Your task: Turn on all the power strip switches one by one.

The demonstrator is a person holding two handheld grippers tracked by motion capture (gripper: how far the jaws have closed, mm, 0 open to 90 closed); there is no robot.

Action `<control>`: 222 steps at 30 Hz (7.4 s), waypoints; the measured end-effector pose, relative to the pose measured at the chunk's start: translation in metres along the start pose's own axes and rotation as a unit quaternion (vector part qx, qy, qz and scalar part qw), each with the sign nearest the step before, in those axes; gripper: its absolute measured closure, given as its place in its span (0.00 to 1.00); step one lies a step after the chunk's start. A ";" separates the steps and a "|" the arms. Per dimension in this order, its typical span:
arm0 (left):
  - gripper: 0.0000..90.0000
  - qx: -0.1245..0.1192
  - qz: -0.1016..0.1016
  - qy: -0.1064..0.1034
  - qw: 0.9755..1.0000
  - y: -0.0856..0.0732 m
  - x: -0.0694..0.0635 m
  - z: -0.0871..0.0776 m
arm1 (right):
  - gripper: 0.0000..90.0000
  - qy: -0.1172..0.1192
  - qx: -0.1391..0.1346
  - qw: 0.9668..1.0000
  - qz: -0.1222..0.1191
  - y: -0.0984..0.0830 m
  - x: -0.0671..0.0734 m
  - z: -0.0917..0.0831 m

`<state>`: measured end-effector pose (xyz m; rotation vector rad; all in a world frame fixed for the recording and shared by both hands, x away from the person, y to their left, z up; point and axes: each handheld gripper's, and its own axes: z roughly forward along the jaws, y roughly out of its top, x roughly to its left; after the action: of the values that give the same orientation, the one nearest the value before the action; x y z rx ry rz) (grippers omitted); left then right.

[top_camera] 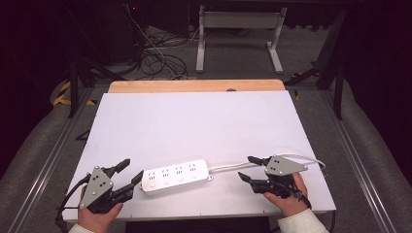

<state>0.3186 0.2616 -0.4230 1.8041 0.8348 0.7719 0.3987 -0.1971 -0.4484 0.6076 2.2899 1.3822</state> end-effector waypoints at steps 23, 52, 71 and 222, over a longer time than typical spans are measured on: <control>0.67 0.067 -0.004 -0.069 0.995 0.030 0.007 0.025 | 0.44 0.005 -0.004 1.000 0.011 0.000 0.000 -0.001; 0.69 0.150 0.019 -0.121 0.981 0.040 0.001 0.053 | 0.45 0.013 0.003 1.000 0.012 -0.001 0.000 0.001; 0.96 0.264 0.029 -0.162 0.950 0.033 0.004 0.065 | 0.45 0.020 0.006 1.000 0.013 -0.001 0.001 0.002; 1.00 0.294 0.035 -0.167 0.941 0.017 -0.023 0.101 | 0.45 0.027 0.012 1.000 0.002 -0.001 0.004 0.002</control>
<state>0.3896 0.1873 -0.4442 2.4180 0.8262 0.2420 0.3967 -0.1937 -0.4508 0.5906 2.3518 1.3913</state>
